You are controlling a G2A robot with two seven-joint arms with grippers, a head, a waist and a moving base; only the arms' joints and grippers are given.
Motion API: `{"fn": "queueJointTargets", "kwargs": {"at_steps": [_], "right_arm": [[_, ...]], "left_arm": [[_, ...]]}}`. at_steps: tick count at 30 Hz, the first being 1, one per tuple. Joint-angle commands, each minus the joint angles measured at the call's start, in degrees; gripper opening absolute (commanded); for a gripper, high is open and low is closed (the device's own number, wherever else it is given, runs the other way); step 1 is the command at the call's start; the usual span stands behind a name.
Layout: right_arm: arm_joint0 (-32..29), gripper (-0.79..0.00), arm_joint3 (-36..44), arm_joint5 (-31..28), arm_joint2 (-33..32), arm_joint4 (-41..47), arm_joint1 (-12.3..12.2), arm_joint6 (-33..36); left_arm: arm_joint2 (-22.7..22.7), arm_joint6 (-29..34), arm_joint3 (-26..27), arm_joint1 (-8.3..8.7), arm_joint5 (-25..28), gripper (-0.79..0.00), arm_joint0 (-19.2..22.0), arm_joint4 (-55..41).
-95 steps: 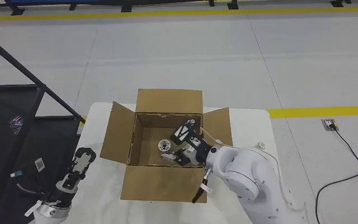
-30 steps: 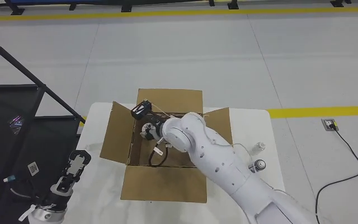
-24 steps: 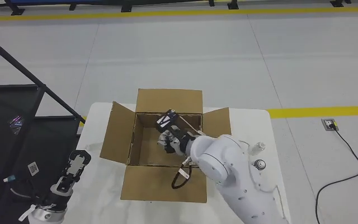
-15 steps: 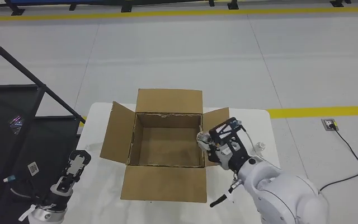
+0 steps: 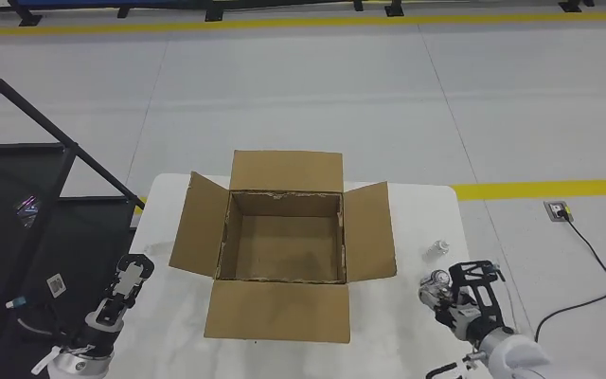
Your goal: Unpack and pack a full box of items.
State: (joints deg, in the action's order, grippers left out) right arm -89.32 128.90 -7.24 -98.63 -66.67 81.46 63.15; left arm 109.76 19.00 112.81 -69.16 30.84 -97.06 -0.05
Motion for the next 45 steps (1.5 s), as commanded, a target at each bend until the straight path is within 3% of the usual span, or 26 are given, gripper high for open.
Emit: {"fn": "queueJointTargets", "kwargs": {"at_steps": [1, 11, 18, 23, 24, 25, 36, 45], "right_arm": [[0.3, -0.785, -2.9, -2.0, 0.9, 0.6, -0.2, 0.5], [9.8, -0.785, -20.1, -1.9, 7.3, -7.9, -1.0, -0.1], [12.6, -0.785, -28.1, -3.6, 7.9, -7.3, -1.5, -4.7], [13.3, -0.403, -29.8, -4.5, 8.2, -6.1, -1.8, -5.5], [13.3, -0.24, -29.8, -4.9, 8.3, -5.7, -1.8, -5.9], [13.2, -0.006, -29.7, -5.1, 8.3, -5.3, -1.9, -6.4], [11.1, 0.0, -22.0, -4.5, 8.9, -4.6, -2.5, -9.2], [10.7, 0.0, -12.3, -1.4, 6.5, 5.9, -2.6, -17.4]], "left_arm": [[0.0, 0.0, 0.0, 0.0, 0.0, 0.0, 0.0, 0.0], [0.0, 0.0, 0.0, 0.0, 0.0, 0.0, 0.0, 0.0], [0.0, 0.0, 0.0, 0.0, 0.0, 0.0, 0.0, 0.0], [0.0, 0.0, 0.0, 0.0, 0.0, 0.0, 0.0, 0.0], [0.0, 0.0, 0.0, 0.0, 0.0, 0.0, 0.0, 0.0], [0.0, 0.0, 0.0, 0.0, 0.0, 0.0, 0.0, 0.0], [0.0, 0.0, 0.0, 0.0, 0.0, 0.0, 0.0, 0.0], [0.0, 0.0, 0.0, 0.0, 0.0, 0.0, 0.0, 0.0]]}}
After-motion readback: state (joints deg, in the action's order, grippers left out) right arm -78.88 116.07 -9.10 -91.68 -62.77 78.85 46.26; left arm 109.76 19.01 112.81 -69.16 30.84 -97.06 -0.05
